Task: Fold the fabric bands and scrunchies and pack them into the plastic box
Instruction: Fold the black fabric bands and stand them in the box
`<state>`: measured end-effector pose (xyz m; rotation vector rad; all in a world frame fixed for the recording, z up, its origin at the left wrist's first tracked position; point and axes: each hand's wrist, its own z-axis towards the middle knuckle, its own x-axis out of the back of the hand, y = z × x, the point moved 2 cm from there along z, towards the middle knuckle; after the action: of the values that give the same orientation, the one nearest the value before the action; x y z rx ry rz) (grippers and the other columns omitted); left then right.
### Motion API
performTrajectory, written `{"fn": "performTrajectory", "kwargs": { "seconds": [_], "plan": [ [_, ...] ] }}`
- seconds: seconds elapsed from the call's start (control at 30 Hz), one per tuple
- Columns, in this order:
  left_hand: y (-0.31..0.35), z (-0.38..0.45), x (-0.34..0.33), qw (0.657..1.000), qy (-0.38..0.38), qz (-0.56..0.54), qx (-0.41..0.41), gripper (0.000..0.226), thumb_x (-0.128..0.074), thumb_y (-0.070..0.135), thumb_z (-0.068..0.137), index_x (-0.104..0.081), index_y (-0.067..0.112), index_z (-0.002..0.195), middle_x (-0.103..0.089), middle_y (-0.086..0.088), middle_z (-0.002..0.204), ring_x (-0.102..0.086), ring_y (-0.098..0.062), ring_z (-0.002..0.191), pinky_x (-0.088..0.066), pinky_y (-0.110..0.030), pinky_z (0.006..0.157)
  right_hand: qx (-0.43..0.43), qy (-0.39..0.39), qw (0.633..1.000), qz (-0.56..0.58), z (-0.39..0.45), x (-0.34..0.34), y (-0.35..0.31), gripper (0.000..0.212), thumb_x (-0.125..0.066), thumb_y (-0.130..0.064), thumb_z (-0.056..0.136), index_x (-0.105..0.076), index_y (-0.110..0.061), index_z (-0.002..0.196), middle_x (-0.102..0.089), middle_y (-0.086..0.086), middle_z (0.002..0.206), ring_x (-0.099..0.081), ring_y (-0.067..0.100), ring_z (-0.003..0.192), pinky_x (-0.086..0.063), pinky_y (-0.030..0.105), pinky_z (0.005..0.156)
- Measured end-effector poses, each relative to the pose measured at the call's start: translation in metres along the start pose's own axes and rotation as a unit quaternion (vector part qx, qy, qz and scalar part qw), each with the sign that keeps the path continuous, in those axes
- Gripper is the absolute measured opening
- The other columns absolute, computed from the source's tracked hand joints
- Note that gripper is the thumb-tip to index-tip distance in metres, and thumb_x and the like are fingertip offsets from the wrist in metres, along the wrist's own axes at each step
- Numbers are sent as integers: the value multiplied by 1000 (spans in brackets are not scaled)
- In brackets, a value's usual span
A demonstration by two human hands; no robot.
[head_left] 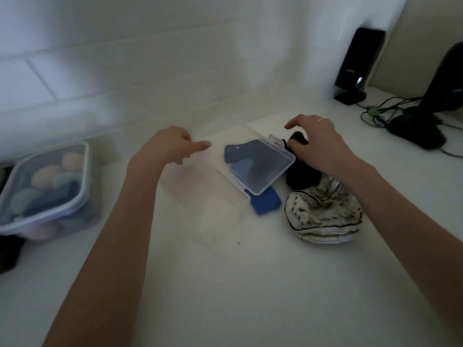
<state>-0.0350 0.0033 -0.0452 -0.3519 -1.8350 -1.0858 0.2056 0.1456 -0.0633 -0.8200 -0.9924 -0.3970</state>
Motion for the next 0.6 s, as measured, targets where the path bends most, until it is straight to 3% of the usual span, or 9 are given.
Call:
{"fn": "performTrajectory", "kwargs": {
  "seconds": [0.07,0.13,0.23,0.37,0.43,0.5,0.6],
  "plan": [
    [-2,-13,1,999,-40,11,9,46,-58,54,82,-59,7,83,-67,-8,92,-66,-26,82,-44,-28,60,-78,-70,991,-80,-2,0,8,50,-55,-38,88,-39,-22,132,-52,12,130,-48,34,117,-40,47,94],
    [-6,-26,2,998,-60,0,-3,42,-59,52,83,-61,10,78,-66,-3,85,-64,-22,82,-45,-28,65,-128,-127,983,-37,-4,-3,10,62,-57,-43,87,-31,-21,138,-51,15,133,-55,33,105,-46,46,91],
    [-21,-42,0,992,-70,-101,-27,33,-65,44,82,-66,10,83,-70,4,81,-64,-15,80,-48,-28,71,-149,-131,974,110,-7,1,9,64,-65,-27,85,-32,-14,139,-55,19,119,-56,24,69,-51,34,58],
    [-39,-58,-2,969,-67,-236,-26,32,-66,32,84,-67,1,92,-71,-2,78,-66,-14,79,-52,-31,79,-149,-53,968,196,-11,7,11,54,-69,-9,81,-48,-10,131,-61,18,106,-57,21,66,-47,15,44],
    [-46,-64,0,954,-56,-292,-19,25,-64,29,85,-67,4,88,-71,-4,80,-65,-15,82,-50,-35,87,-135,30,952,272,-13,17,7,40,-68,-9,81,-59,-6,120,-65,16,95,-58,14,65,-46,10,53],
    [-50,-68,0,938,-46,-342,-7,19,-63,26,87,-66,8,82,-71,-2,77,-64,-15,81,-49,-35,88,-95,101,933,333,-18,34,-2,24,-63,-8,85,-64,-4,108,-68,14,90,-63,6,68,-49,15,69],
    [-49,-75,-9,920,-47,-388,13,10,-61,16,88,-64,9,82,-72,6,67,-62,-11,78,-47,-30,80,3,130,916,379,-29,61,-22,20,-53,0,89,-64,-7,104,-66,-2,89,-62,-10,72,-47,8,72]
  ]
}}
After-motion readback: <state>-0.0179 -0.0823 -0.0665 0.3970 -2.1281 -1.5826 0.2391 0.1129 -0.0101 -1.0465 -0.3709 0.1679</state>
